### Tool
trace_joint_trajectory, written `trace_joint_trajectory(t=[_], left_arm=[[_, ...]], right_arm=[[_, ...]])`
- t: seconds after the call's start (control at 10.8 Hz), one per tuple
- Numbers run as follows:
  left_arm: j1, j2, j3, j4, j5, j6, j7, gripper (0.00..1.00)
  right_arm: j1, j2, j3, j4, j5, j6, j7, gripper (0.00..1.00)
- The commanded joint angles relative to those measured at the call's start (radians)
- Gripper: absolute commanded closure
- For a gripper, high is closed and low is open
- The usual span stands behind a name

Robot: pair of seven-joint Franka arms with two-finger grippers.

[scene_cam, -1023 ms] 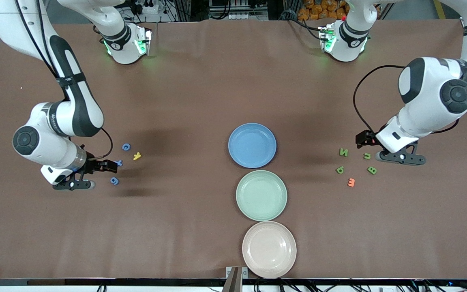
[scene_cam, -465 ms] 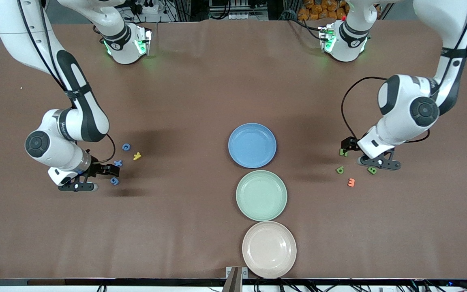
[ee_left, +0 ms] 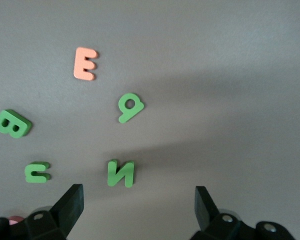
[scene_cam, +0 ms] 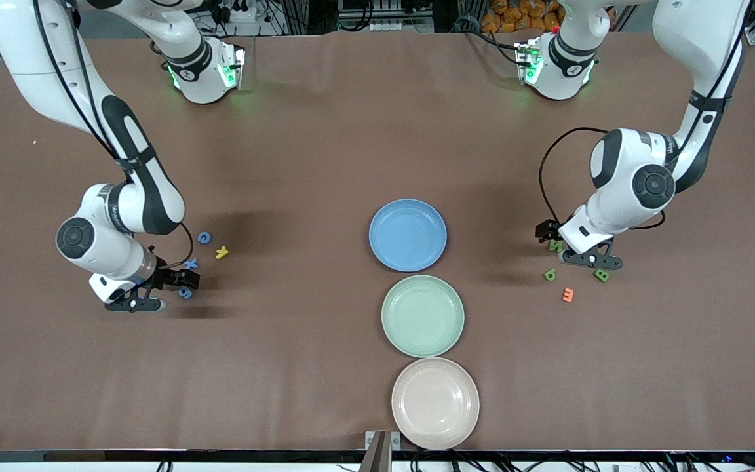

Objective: Sort letters by color into matching plates
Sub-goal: 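Grasp the blue 6 with the right gripper while the left gripper lowers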

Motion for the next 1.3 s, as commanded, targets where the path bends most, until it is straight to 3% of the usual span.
trace_joint_trajectory(t=[0.0, 0.19, 0.47, 0.65, 0.74, 0.93, 1.21], left_arm=[[0.004, 0.031, -0.006, -0.008, 0.026, 0.026, -0.028, 0.04], [0.005, 0.059, -0.006, -0.008, 0.031, 0.049, -0.027, 0.06], [0.012, 0.079, -0.005, -0.010, 0.126, 0.060, -0.026, 0.08], [0.013, 0.090, -0.003, -0.016, 0.159, 0.076, -0.028, 0.11], [0.016, 0.097, -0.003, -0.022, 0.175, 0.084, -0.028, 0.13], [0.018, 0.107, -0.002, -0.036, 0.190, 0.115, -0.028, 0.15], [0.019, 0.114, 0.000, -0.042, 0.193, 0.115, -0.028, 0.20]], right_arm=[[-0.017, 0.027, 0.016, 0.005, -0.014, 0.034, -0.010, 0.00], [-0.017, 0.038, 0.018, 0.005, -0.018, 0.061, -0.011, 0.02], [-0.016, 0.038, 0.018, 0.005, -0.050, 0.068, -0.011, 0.25], [-0.014, 0.038, 0.018, 0.005, -0.052, 0.070, -0.011, 0.45], [-0.014, 0.038, 0.018, 0.005, -0.052, 0.071, -0.011, 0.50], [-0.013, 0.043, 0.018, 0.005, -0.052, 0.091, -0.011, 0.56], [-0.011, 0.055, 0.018, 0.005, -0.049, 0.110, -0.010, 0.58]])
